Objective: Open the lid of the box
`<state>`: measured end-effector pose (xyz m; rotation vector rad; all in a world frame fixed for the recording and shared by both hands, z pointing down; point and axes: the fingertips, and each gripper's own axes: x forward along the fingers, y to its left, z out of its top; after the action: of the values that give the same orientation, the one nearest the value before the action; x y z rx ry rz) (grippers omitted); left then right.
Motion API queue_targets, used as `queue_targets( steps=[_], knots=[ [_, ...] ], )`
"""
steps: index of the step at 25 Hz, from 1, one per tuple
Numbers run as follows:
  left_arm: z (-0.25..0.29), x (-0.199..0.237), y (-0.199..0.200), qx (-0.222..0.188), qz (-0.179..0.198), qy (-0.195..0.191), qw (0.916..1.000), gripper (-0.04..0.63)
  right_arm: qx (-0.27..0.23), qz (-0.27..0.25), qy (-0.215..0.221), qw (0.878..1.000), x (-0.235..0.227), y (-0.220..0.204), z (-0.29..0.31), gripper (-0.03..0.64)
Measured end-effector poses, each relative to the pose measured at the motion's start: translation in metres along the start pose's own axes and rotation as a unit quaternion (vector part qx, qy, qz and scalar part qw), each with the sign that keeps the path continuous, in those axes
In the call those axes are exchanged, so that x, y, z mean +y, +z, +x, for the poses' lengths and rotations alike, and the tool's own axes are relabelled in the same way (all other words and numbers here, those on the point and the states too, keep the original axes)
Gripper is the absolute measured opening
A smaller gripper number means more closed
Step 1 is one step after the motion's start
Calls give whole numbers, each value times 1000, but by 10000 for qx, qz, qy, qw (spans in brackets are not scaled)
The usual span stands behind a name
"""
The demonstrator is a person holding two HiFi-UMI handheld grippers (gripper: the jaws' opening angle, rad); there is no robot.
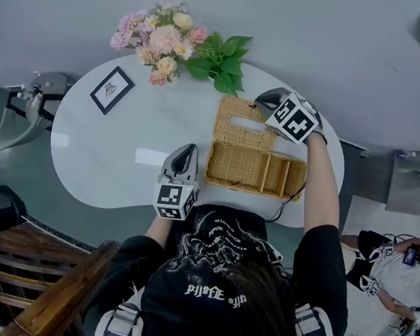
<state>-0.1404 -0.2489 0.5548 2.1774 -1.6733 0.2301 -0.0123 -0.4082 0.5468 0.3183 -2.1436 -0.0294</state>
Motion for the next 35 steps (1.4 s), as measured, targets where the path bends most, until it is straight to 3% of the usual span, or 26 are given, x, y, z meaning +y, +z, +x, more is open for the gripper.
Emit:
queue_targets(
  steps=[18, 25, 35],
  knots=[
    [13, 1, -6, 163, -53, -2, 9999, 26, 141, 664, 501, 9964, -6, -30, 35, 38],
    [18, -7, -7, 244, -17, -129, 9996, 26, 384, 575, 610, 9957, 1, -42, 49, 38],
    [18, -8, -11, 310, -18, -119, 9994, 26, 494, 928, 870, 9907, 9, -52, 64, 38]
  ],
)
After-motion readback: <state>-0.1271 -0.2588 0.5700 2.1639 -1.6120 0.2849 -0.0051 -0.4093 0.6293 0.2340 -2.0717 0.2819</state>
